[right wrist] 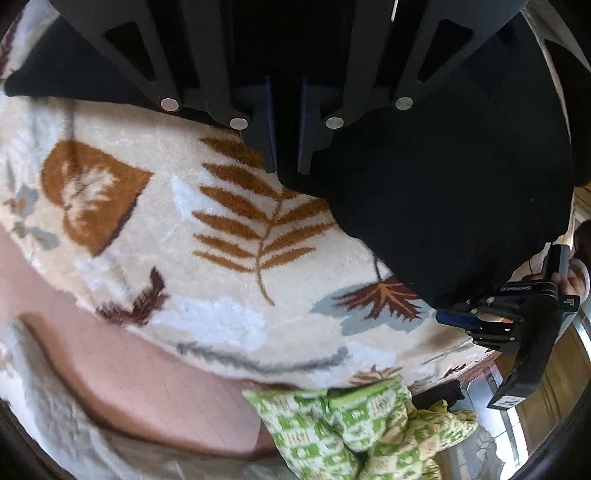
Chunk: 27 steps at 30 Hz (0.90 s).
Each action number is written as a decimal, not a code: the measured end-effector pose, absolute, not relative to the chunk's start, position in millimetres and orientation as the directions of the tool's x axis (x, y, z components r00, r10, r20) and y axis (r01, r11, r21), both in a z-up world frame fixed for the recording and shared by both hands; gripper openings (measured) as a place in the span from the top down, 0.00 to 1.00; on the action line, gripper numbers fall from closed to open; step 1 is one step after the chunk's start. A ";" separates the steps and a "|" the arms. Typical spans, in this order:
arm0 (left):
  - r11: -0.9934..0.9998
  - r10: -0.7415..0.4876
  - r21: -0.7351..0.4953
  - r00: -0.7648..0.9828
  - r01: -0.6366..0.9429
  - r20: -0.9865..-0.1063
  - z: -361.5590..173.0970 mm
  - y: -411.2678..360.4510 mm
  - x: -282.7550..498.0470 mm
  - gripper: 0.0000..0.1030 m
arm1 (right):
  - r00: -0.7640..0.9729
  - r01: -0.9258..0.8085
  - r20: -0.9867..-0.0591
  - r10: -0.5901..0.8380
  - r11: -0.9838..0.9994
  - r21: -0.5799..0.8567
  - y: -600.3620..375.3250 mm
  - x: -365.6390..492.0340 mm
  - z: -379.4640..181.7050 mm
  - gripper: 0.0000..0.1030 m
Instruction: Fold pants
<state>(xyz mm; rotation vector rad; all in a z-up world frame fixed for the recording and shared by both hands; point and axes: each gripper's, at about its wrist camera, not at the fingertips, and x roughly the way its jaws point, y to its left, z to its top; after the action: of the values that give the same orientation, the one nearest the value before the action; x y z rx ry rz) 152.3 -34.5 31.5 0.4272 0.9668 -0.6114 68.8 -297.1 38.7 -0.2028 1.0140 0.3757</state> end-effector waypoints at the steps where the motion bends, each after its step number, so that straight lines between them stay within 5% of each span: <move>1: 0.757 -0.295 0.071 0.436 0.650 -0.850 36.5 -32.7 147.8 0.93 | 0.495 -0.391 -0.843 0.211 0.920 0.001 -296.7 62.4 46.6 0.92; 27: 0.746 -0.444 0.031 0.532 0.665 -0.721 120.0 26.4 1.3 0.95 | 0.632 -0.399 -0.740 0.228 0.915 -0.059 -249.3 -124.9 127.6 0.93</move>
<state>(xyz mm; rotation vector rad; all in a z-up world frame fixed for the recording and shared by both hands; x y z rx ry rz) 1.3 26.4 120.0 0.3208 0.7577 -0.6750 -124.9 -249.3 127.6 -0.2266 0.8110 0.3621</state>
